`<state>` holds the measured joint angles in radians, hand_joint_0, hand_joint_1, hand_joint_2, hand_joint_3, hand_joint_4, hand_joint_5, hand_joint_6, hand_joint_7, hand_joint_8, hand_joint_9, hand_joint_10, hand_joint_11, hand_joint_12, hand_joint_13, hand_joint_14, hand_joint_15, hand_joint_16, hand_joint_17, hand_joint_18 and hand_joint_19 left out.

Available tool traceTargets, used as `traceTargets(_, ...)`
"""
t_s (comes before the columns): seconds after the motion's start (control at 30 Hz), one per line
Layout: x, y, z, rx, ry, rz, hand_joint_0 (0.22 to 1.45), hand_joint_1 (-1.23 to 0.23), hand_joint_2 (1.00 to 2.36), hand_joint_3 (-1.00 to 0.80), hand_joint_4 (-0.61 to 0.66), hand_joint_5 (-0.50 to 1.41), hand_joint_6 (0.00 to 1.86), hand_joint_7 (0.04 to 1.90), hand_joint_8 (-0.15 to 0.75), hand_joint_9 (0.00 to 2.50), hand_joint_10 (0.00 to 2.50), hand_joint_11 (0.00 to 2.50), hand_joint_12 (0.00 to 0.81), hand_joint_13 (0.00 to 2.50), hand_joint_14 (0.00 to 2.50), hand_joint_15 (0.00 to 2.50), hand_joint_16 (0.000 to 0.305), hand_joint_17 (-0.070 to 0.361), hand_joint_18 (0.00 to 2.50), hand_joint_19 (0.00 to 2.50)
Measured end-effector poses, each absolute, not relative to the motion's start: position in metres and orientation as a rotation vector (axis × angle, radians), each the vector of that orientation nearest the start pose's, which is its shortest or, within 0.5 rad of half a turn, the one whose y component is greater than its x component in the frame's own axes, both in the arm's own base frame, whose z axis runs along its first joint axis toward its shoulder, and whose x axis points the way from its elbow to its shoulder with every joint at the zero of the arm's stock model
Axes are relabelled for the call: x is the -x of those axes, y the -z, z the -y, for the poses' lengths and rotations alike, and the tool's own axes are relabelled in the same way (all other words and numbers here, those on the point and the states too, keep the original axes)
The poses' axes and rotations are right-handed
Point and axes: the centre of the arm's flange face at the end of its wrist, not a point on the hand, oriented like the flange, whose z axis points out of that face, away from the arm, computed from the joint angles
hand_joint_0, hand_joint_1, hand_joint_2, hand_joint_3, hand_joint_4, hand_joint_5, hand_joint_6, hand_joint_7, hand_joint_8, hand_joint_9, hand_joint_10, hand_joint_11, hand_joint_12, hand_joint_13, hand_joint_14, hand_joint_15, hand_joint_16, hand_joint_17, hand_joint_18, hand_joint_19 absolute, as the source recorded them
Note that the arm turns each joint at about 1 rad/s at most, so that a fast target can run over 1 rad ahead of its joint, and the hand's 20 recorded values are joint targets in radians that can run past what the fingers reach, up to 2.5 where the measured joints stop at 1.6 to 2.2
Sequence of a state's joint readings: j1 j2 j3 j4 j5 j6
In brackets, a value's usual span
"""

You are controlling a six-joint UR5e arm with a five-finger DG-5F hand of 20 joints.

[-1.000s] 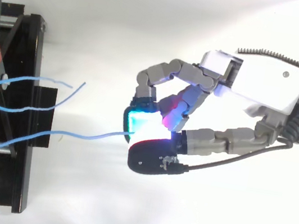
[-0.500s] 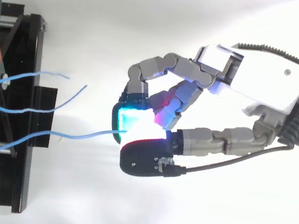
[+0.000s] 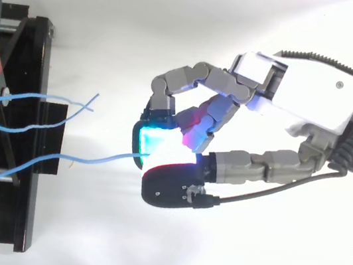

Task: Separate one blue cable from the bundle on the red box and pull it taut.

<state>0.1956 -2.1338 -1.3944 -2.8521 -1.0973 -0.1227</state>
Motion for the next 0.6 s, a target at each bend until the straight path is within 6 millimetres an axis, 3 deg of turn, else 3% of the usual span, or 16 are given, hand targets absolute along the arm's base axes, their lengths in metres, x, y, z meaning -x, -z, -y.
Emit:
traceTargets(0.1, -0.6906, -0.2662, 0.0455, -1.289, -0.844, -1.152, 0.62, -0.88, 1.19, 0.20, -0.19, -0.08, 0.91, 1.48, 0.376, 1.31, 0.02, 0.74, 0.415, 0.93, 0.01, 0.46, 0.038, 0.085, 0.74, 0.33)
traceTargets(0.13, -0.6905, -0.2662, 0.0455, -1.289, -0.844, -1.152, 0.62, -0.88, 1.20, 0.20, -0.18, -0.08, 0.91, 1.47, 0.375, 1.32, 0.02, 0.74, 0.419, 0.93, 0.02, 0.48, 0.048, 0.107, 0.84, 0.37)
traceTargets(0.2, -0.6906, -0.2662, 0.0453, -1.289, -0.844, -1.152, 0.62, -0.88, 1.21, 0.19, -0.19, -0.08, 0.91, 1.47, 0.377, 1.32, 0.02, 0.74, 0.425, 0.94, 0.01, 0.49, 0.050, 0.112, 0.85, 0.38)
traceTargets(0.6, -0.6905, -0.2661, 0.0454, -1.290, -0.844, -1.152, 0.60, -0.87, 1.27, 0.15, -0.20, -0.08, 0.91, 1.44, 0.374, 1.31, 0.02, 0.73, 0.432, 0.95, 0.02, 0.49, 0.051, 0.115, 0.85, 0.39)
